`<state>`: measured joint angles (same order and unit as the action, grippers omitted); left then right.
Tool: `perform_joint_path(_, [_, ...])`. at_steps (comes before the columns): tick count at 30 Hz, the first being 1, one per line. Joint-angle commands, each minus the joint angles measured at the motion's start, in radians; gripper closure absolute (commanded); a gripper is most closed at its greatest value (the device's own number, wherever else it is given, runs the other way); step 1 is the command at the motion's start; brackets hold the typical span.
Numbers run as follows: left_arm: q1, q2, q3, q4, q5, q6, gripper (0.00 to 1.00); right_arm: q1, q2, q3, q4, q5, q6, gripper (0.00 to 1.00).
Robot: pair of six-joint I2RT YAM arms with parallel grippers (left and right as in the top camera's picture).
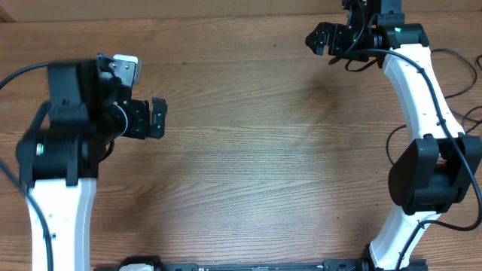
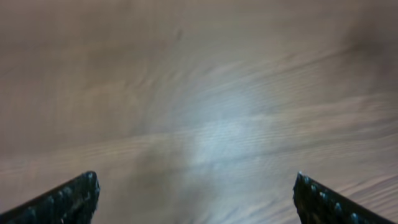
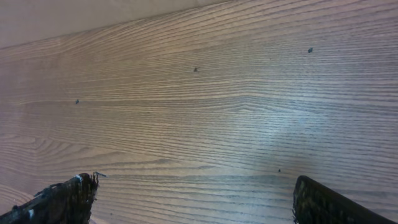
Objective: Untangle cables
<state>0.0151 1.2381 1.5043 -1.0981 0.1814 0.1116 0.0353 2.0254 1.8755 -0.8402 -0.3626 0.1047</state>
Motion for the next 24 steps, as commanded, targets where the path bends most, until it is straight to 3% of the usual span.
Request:
perform_joint_path(1, [0.003, -0.114, -0.097, 0.123, 0.158, 0.014, 0.01, 0.003, -0.005, -0.006, 0.003, -0.005, 0.002, 0.0])
perform_joint_path(11, [0.003, -0.407, -0.502, 0.577, 0.249, 0.024, 0.0, 0.003, -0.005, -0.006, 0.003, -0.005, 0.002, 0.0])
perform_joint_path(18, [0.003, -0.711, -0.943, 1.061, 0.265, 0.023, 0.0, 0.003, -0.005, -0.006, 0.003, -0.005, 0.002, 0.0])
perform_joint_path(24, [0.003, -0.913, -1.197, 1.244, 0.263, 0.023, 0.01, 0.003, -0.005, -0.006, 0.003, -0.005, 0.002, 0.0])
